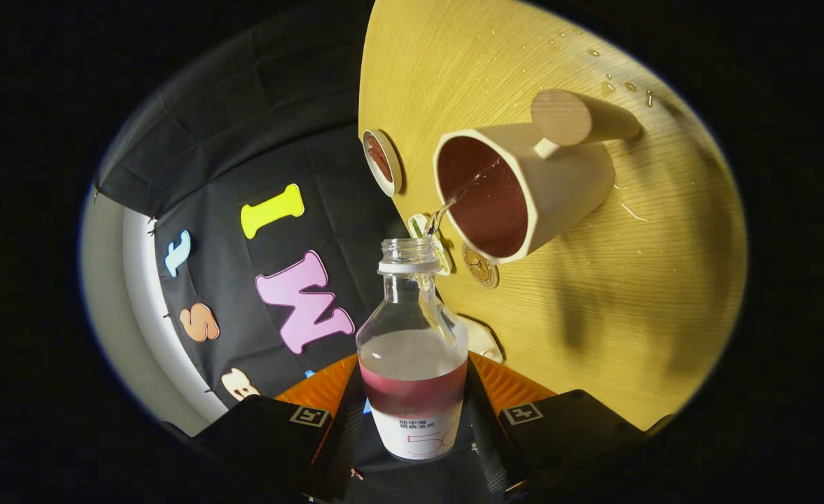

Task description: Take the bottle from table, then pour the juice into the cup, finally place the bottle on the coaster

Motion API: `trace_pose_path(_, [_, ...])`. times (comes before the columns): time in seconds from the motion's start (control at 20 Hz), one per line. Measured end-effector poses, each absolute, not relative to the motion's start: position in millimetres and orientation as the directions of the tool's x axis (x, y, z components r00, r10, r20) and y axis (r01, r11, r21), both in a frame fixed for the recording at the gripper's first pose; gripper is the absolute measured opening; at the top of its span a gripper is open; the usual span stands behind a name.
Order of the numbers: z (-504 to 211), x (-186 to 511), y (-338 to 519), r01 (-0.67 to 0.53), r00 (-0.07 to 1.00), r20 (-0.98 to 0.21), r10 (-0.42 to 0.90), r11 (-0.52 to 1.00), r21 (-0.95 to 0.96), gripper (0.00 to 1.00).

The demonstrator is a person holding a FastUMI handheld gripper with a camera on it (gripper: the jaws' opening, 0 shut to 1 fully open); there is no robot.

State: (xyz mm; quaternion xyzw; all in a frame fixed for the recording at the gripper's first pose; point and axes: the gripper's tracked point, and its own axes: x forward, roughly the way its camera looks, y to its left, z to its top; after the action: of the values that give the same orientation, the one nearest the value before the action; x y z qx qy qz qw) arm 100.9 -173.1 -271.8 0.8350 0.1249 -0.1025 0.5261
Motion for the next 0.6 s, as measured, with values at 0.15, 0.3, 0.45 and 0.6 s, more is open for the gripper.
trace_pose_path(0.15, [-270, 103, -167, 0.315, 0.948, -0.298, 0.111, -0.439, 0.841, 0.74])
trace_pose_path(0.3, [-271, 98, -157, 0.329, 0.944, -0.302, 0.132, -0.437, 0.837, 0.74])
trace_pose_path(0.45, [-270, 93, -156, 0.327, 0.945, -0.301, 0.130, -0.447, 0.833, 0.74])
trace_pose_path(0.6, [-267, 93, -161, 0.309, 0.950, -0.287, 0.119, -0.460, 0.833, 0.74])
